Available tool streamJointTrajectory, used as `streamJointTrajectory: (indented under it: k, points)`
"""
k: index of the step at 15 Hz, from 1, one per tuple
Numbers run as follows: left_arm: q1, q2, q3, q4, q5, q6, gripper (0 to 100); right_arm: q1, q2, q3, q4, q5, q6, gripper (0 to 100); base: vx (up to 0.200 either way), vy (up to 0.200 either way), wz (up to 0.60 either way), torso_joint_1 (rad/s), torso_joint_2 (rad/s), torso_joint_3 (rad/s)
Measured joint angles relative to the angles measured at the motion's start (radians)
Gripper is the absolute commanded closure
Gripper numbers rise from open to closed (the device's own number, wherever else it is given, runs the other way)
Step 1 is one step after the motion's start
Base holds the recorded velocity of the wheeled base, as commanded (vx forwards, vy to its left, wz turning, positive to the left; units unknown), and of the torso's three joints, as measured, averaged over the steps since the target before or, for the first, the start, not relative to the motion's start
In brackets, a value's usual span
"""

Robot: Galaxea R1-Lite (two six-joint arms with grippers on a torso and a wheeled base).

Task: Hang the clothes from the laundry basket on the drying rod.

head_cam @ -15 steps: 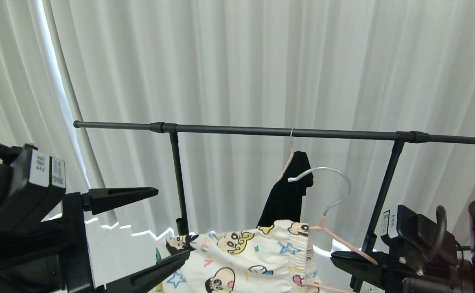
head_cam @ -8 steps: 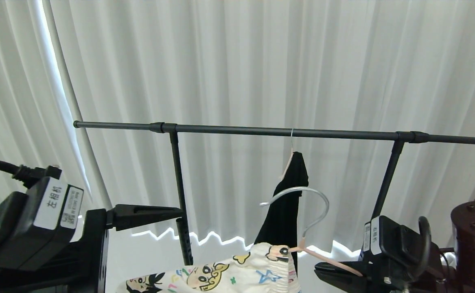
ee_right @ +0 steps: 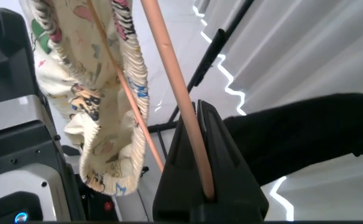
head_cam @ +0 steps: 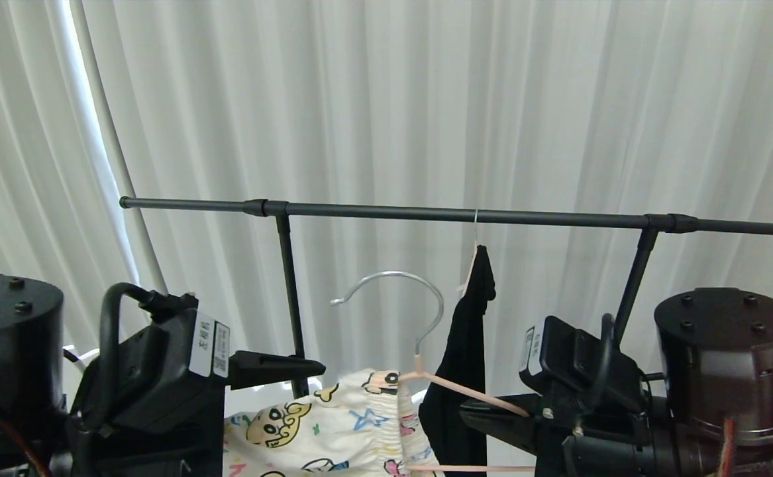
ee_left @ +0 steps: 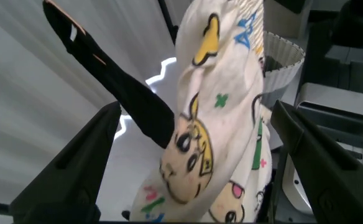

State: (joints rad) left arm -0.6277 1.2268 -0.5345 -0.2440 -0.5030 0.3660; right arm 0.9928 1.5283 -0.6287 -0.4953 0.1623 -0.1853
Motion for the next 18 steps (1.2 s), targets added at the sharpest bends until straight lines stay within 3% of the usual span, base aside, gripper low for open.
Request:
streamJointTrajectory:
  k: [4, 5, 13, 14, 16, 18]
  points:
    - [0.001, 0.038, 0.011, 0.0, 0.0, 0.031, 0, 0.009, 0.029, -0.021, -0.001, 0.0, 0.0, 100, 0.0, 0.0, 0.0, 0.0, 0.0, 0.0]
    - [0.0, 0.042, 0.021, 0.0, -0.001, 0.052, 100, 0.009, 0.032, -0.023, -0.001, -0.001, 0.0, 100, 0.0, 0.0, 0.0, 0.0, 0.0, 0.0]
    - [0.009, 0.051, 0.052, 0.0, 0.005, 0.07, 100, 0.006, 0.036, -0.023, -0.003, -0.009, 0.0, 100, 0.0, 0.0, 0.0, 0.0, 0.0, 0.0]
    - [0.013, 0.052, 0.054, -0.001, 0.005, 0.071, 100, 0.006, 0.036, -0.023, -0.003, -0.028, 0.0, 0, 0.0, 0.0, 0.0, 0.0, 0.0, 0.0]
    - [0.026, 0.056, 0.063, 0.002, 0.008, 0.071, 100, 0.006, 0.034, -0.02, -0.005, -0.083, 0.0, 0, 0.0, 0.0, 0.0, 0.0, 0.0, 0.0]
    - [0.049, 0.057, 0.074, 0.0, 0.03, 0.073, 100, 0.006, 0.032, -0.018, -0.005, -0.092, -0.001, 0, 0.0, 0.0, 0.0, 0.0, 0.0, 0.0]
